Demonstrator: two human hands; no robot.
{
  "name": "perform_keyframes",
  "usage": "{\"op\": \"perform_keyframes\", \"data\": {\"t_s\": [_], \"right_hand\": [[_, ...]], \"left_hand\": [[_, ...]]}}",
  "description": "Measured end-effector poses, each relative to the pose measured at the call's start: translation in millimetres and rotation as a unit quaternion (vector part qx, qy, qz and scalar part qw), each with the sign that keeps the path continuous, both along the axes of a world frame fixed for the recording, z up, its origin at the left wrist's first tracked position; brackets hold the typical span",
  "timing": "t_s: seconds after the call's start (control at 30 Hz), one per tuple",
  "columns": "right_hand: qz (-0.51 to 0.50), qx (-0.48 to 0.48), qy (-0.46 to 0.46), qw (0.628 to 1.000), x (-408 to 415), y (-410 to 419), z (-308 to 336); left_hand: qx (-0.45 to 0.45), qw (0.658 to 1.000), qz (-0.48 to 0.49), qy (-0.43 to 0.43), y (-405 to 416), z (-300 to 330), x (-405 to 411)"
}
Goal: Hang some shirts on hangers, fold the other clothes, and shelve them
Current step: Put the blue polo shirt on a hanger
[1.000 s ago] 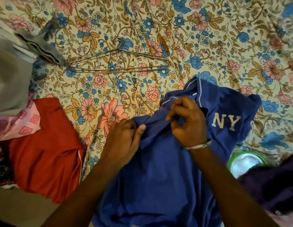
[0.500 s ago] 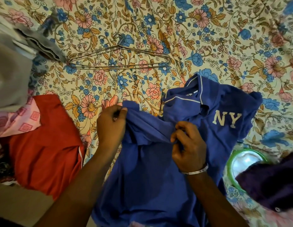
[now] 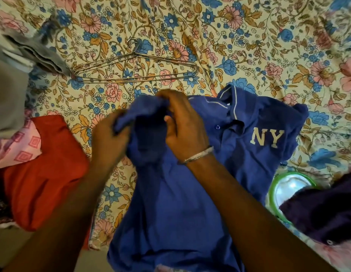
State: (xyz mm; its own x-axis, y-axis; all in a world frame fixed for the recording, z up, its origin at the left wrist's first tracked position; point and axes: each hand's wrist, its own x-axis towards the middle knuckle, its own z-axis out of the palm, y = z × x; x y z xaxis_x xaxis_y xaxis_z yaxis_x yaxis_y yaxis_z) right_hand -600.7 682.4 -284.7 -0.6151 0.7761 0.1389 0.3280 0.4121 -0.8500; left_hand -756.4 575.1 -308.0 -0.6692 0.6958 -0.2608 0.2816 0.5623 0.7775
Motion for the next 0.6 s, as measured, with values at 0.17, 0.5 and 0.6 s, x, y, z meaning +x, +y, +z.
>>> {"op": "perform_keyframes", "data": {"t_s": [0.17, 0.5, 0.6], "right_hand": [[-0.085, -0.021, -0.08, 0.993, 20.4, -1.7, -22.9], [-0.569, -0.108, -0.127, 0.805, 214.0, -19.0, -70.3], [-0.566, -0.194, -0.09, 0.796, 237.5, 12.2, -69.3]], "left_hand": [[-0.046, 0.972, 0.136, 0.184, 6.7, 8.9, -33.9], [-0.007, 0.875, -0.445, 0.192, -13.0, -39.6, 169.6], [-0.074, 0.867, -0.454, 0.194, -17.4, -65.8, 184.2]]}}
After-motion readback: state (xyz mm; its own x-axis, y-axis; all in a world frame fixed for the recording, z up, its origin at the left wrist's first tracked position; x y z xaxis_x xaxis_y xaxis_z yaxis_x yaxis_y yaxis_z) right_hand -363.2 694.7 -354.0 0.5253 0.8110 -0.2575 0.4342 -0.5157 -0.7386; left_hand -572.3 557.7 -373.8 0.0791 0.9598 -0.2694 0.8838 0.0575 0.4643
